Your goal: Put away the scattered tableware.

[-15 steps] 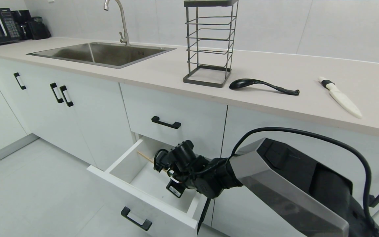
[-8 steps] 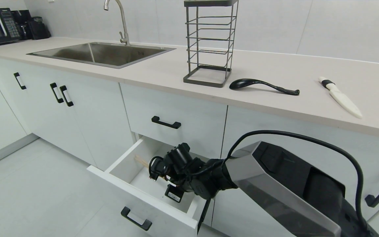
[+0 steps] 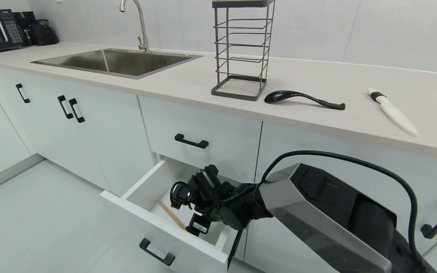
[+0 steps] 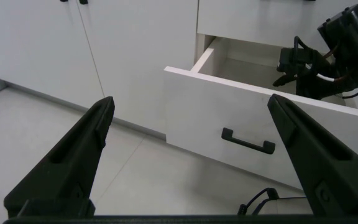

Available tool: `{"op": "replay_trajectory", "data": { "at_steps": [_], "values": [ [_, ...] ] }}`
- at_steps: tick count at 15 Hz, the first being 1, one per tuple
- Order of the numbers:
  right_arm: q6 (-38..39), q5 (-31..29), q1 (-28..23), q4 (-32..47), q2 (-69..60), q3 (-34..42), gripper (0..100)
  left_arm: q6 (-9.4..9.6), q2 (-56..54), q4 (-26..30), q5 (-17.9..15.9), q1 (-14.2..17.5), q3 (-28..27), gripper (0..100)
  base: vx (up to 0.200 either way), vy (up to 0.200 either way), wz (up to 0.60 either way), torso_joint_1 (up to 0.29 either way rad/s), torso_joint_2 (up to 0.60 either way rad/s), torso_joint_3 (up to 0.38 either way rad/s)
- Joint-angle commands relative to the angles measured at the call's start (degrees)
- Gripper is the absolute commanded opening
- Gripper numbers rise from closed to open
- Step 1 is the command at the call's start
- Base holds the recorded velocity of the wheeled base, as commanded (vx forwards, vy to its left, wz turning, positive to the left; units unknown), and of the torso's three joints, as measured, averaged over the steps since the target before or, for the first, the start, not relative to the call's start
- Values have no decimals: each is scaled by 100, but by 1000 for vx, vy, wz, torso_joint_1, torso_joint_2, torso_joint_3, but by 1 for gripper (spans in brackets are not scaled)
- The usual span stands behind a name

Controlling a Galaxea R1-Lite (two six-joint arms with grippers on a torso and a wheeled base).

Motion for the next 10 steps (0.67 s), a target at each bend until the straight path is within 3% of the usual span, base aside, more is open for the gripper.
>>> {"op": "replay_trajectory", "data": {
  "at_steps": [1, 5, 10],
  "values": [
    [-1, -2, 2, -1, -70, 18, 100, 0, 7, -2, -1, 1, 0, 100, 0, 0, 0, 0, 0, 0],
    [16, -37, 11, -10, -676, 378, 100, 0, 7, -2, -1, 1, 0, 100, 0, 0, 0, 0, 0, 0],
    [34, -20, 2, -1592, -1511, 2118, 100, 0, 7, -2, -1, 1, 0, 100, 0, 0, 0, 0, 0, 0]
  ]
}}
